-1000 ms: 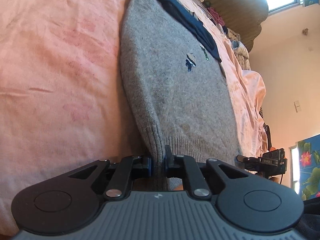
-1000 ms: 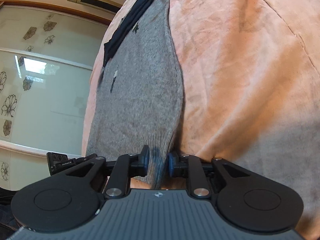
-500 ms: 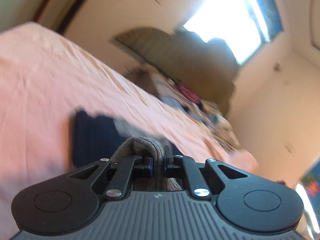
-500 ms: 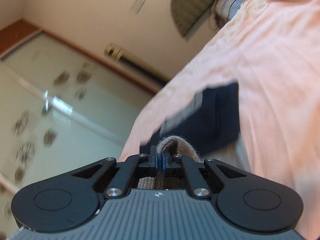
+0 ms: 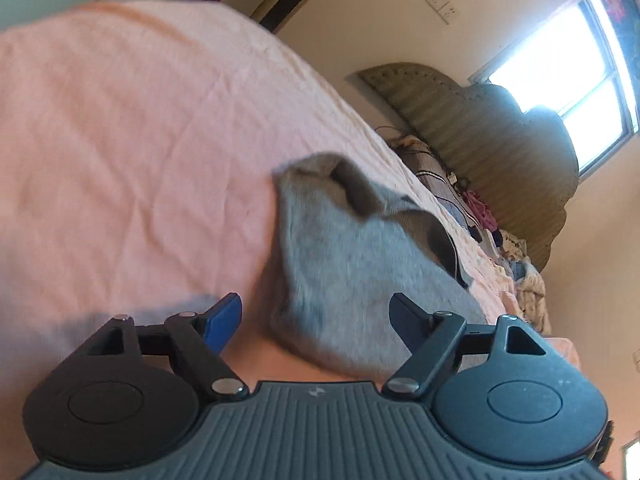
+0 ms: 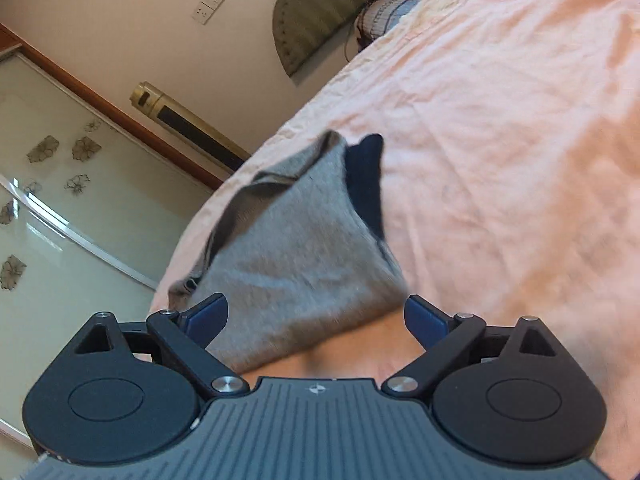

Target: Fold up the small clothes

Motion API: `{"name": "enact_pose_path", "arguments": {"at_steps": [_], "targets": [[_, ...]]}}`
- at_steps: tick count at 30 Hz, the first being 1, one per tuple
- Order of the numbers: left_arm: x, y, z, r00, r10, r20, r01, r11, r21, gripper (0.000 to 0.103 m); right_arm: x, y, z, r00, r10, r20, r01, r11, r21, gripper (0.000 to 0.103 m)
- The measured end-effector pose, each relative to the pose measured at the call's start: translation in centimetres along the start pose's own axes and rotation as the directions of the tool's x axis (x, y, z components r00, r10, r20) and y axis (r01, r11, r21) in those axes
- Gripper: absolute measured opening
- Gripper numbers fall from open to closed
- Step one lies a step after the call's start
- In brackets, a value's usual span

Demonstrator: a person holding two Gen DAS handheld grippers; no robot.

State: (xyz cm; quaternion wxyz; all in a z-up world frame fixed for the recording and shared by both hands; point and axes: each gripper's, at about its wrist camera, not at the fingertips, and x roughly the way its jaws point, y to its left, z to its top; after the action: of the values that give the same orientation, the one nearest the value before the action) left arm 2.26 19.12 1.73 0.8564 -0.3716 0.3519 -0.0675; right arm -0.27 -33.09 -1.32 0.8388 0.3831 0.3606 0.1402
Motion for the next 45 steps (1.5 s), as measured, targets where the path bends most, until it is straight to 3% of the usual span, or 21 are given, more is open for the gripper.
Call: {"name": "enact_pose_path", "arguments": {"at_steps": [4,7,8,9,10,11,13,15,20,23,25,28,30,32,33,34,36,42,45], "targets": [[0.7,-0.6,-2.5,0.998,-0.06,0.005,0.06,0.996,-0.066,0.081,0.6,0.1,-0.1,1.0,-0.008,0.02,0.007,0.997,0.071,0.095],[3.1,-1.7,-2.1,0.998,-0.051,0.026,0.054,0.991,-0.125,0.08,2.7,0.2,1.3,0.999,-0.015,0.05,0.007,0.987,0.162,0.095],[3.8,-2.0,-2.0,0.999,-0.04,0.035,0.044,0.99,-0.135,0.08,3.5,0.3,1.9,0.998,-0.027,0.055,0.017,0.984,0.177,0.091],[4.5,-2.2,-1.6,0.999,-0.013,0.051,0.02,0.99,-0.139,0.069,4.3,0.5,2.3,0.998,-0.039,0.054,0.028,0.984,0.179,0.084],[5.2,-2.4,-1.3,0.999,0.02,0.047,-0.013,0.99,-0.143,0.028,5.2,0.4,2.6,0.998,-0.055,0.031,0.049,0.983,0.179,0.052],[6.3,-2.2,-0.9,0.998,0.065,0.001,-0.064,0.986,-0.151,0.004,6.1,0.2,2.7,0.997,-0.071,-0.01,0.072,0.98,0.186,0.015],[6.8,-1.8,-0.7,0.997,0.072,-0.011,-0.072,0.984,-0.164,0.004,6.5,0.1,2.2,0.997,-0.077,-0.014,0.078,0.986,0.15,0.013],[5.9,-2.5,-0.6,0.997,0.083,-0.002,-0.083,0.99,-0.114,0.004,5.6,0.2,1.6,0.998,-0.052,-0.018,0.054,0.99,0.132,0.012],[0.6,-3.5,-1.1,1.0,-0.018,0.01,0.018,1.0,0.0,0.004,-0.3,1.0,-0.6,0.998,0.057,-0.02,-0.056,0.997,0.053,0.011],[-3.0,-2.7,-3.0,0.998,-0.046,-0.051,0.046,0.999,0.01,0.004,-4.0,0.3,-3.1,0.996,0.065,-0.056,-0.064,0.998,0.026,0.011],[-4.7,-1.9,-5.4,0.993,-0.033,-0.111,0.041,0.996,0.076,0.004,-6.2,-0.1,-5.0,0.994,0.031,-0.101,-0.035,0.999,-0.039,0.012],[-6.4,-0.3,-8.2,0.984,0.07,-0.163,-0.041,0.984,0.176,0.007,-8.5,-1.0,-6.9,0.988,-0.082,-0.128,0.071,0.993,-0.09,0.025],[-7.8,0.3,-8.4,0.987,0.075,-0.143,-0.046,0.98,0.193,0.009,-10.1,-0.7,-6.4,0.991,-0.111,-0.071,0.101,0.986,-0.133,0.041],[-8.9,-0.1,-7.8,0.994,0.077,-0.082,-0.058,0.976,0.211,0.018,-11.0,0.5,-4.8,0.995,-0.097,0.009,0.098,0.98,-0.176,0.045],[-9.0,-0.5,-7.3,0.995,0.086,-0.048,-0.073,0.97,0.23,0.037,-10.7,1.1,-3.8,0.998,-0.068,0.013,0.07,0.98,-0.186,0.045],[-8.8,-1.0,-6.8,0.994,0.105,-0.012,-0.098,0.964,0.247,0.065,-10.2,1.6,-3.0,0.999,-0.04,0.005,0.04,0.98,-0.196,0.045],[-8.2,-1.9,-6.3,0.992,0.111,0.055,-0.122,0.95,0.288,0.081,-7.6,2.5,-0.9,0.999,0.001,-0.04,-0.009,0.976,-0.216,0.045],[-4.1,-1.8,-5.2,0.99,0.137,-0.03,-0.124,0.955,0.271,0.078,-0.3,3.0,1.2,0.98,-0.116,-0.165,0.068,0.96,-0.271,0.045],[-4.1,-2.1,-5.4,0.993,0.113,-0.042,-0.096,0.95,0.296,0.062,1.1,3.6,0.4,0.963,-0.151,-0.223,0.074,0.943,-0.324,0.04]]}}
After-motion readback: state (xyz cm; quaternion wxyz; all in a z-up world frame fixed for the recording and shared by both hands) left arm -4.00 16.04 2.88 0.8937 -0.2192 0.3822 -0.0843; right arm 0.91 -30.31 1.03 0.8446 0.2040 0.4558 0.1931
